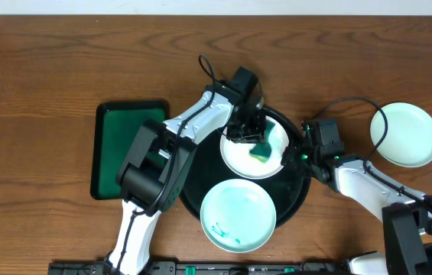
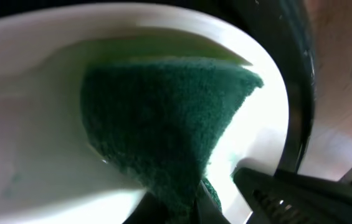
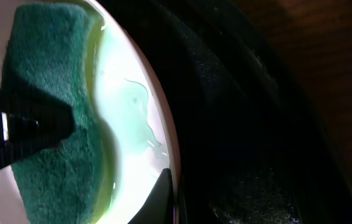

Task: Clean dirty plates on tray and stack at the side
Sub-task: 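Bring the sponge in the left gripper onto the pink plate, then scrub the pink plate with the sponge while the right gripper holds it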

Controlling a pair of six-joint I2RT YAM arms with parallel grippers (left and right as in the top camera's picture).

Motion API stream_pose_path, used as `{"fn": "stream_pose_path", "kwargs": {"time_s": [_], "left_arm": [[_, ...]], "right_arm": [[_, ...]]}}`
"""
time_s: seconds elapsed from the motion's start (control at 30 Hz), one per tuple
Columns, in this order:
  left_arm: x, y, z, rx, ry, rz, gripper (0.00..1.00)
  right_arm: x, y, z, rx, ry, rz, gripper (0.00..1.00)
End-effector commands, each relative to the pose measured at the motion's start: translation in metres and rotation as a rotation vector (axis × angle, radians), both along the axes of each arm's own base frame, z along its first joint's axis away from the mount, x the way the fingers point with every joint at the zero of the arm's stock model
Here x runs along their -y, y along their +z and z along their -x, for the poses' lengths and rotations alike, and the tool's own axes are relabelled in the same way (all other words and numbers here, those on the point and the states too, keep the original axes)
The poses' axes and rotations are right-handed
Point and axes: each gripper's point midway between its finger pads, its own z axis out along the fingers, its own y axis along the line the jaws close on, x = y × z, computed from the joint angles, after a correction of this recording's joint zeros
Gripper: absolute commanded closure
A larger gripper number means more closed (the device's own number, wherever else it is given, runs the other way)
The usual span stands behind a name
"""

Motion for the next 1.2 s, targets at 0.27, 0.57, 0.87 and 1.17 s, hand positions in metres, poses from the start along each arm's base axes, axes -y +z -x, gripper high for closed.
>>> {"fn": "stream_pose_path", "kwargs": {"time_s": [0.27,0.57,0.87,1.17], "left_arm": [[-0.137,-0.049,-0.035,-0.091,0.338,-0.391,0.93],[-0.171,-0.050,-0.007,-0.143,0.261,-0.570,0.93],[-0.089,-0.039,0.045,-0.147,-0.170,-0.316,0.93],[-0.003,-0.013,0.081,-0.148,-0.343,0.030,0.93]], "right_arm": [[0.013,-0.027,0.030,-0.116,0.003,0.060,0.99],[0.014,-0.027,0.029,-0.116,0.003,0.060,0.99],[0.013,-0.026,0.028,-0.108,0.003,0.058,0.99],[0.014,-0.026,0.028,-0.111,0.000,0.058,0.99]]}}
